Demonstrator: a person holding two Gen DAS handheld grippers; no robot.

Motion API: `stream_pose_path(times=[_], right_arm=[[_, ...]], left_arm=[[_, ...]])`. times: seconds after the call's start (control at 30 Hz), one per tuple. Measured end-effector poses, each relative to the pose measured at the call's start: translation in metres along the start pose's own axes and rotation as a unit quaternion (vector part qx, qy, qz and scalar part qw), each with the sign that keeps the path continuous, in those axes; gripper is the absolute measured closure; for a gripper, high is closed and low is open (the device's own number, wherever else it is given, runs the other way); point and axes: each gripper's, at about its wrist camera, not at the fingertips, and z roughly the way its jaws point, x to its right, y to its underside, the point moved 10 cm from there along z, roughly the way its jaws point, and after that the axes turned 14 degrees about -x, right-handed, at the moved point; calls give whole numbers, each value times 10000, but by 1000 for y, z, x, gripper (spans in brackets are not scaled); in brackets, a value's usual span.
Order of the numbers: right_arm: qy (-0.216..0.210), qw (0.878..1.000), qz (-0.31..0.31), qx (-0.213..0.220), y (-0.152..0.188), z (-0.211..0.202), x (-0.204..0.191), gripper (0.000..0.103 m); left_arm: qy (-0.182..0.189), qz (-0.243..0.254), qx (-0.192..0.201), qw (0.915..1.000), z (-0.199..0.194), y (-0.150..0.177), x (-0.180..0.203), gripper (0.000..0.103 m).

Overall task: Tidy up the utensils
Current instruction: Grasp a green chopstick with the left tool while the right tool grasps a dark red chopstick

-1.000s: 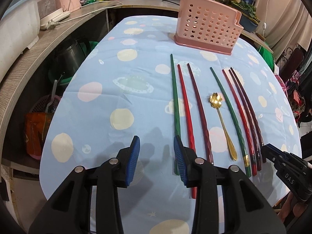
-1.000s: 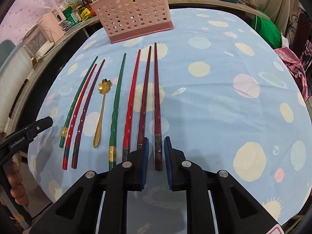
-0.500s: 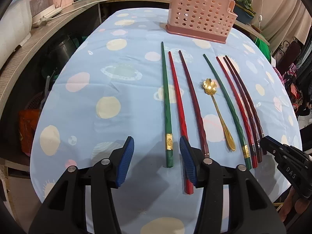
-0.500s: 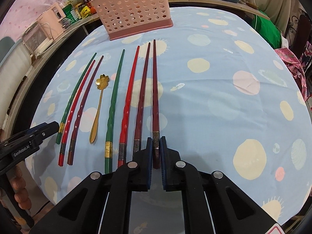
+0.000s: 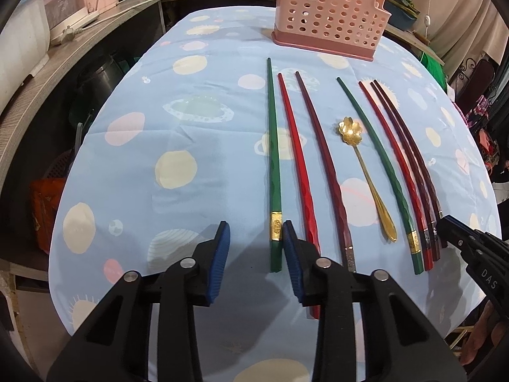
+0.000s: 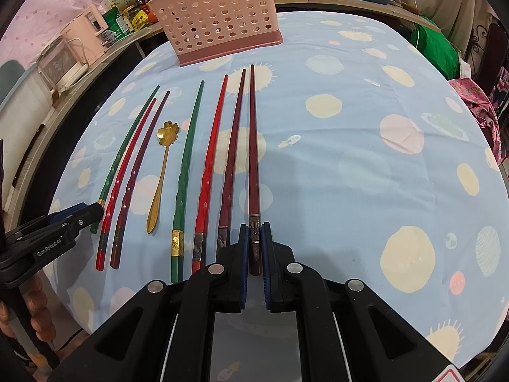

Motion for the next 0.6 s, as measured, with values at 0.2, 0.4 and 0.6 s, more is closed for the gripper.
stream_pose_path(times=[0.2,0.4,0.6], right_arm=[[5,10000,-1,3,0,0,0,96],[6,10000,-2,4,1,0,-1,96],[-47,10000,24,-1,4,-3,-1,96]], left_arm=[[32,80,-3,10000,0,2,4,95],[147,77,-28,9999,0,2,6,96],[169,55,-28,9998,-5,3,7,96]])
